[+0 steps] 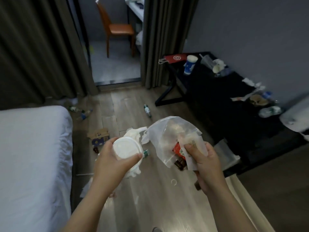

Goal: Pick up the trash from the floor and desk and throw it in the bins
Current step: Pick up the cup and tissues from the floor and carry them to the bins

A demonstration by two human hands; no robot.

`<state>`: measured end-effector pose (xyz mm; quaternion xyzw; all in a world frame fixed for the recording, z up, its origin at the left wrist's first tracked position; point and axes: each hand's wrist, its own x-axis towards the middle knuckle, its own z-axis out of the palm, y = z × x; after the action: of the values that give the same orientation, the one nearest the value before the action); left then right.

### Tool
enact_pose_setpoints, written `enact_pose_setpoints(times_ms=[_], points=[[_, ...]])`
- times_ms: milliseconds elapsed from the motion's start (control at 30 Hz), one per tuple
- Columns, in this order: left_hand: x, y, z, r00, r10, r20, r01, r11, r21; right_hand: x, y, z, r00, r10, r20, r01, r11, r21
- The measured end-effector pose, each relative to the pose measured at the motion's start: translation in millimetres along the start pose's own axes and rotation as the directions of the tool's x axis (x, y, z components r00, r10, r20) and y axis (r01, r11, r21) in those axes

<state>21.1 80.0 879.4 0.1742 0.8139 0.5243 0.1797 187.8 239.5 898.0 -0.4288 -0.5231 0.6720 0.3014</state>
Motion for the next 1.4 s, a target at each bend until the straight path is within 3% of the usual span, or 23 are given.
enact_pose_setpoints(times_ms=[367,567,733,867,1067,1233,1400], points=[[-36,81,-5,0.951,0.206,0.231,-0.193,0.978,-0.075,-100,-54,-35,0.958,-0.142,-0.249,0.186,0.969,0.161],[-72,124,45,0.863,0.305,0.403,-0.270,0.952,-0.143,-138,-70,-104,0.887,-0.164,-0.432,0.270,0.943,0.197],[-128,163,125,0.759,0.420,0.498,-0.360,0.907,-0.217,-180,-78,-197,0.785,-0.183,-0.591,0.348,0.921,0.177],[-202,191,201,0.629,0.480,0.611,-0.407,0.873,-0.268,-233,-75,-283,0.650,-0.186,-0.737,0.411,0.902,0.135],[-332,217,295,0.358,0.518,0.777,-0.392,0.838,-0.379,-331,-49,-388,0.382,-0.120,-0.916,0.449,0.891,0.070],[-434,225,368,0.089,0.495,0.865,-0.386,0.817,-0.428,-407,-20,-451,0.085,-0.038,-0.996,0.473,0.881,0.007],[-525,234,433,-0.186,0.469,0.863,-0.385,0.773,-0.504,-460,0,-498,-0.205,0.044,-0.978,0.444,0.894,-0.053]])
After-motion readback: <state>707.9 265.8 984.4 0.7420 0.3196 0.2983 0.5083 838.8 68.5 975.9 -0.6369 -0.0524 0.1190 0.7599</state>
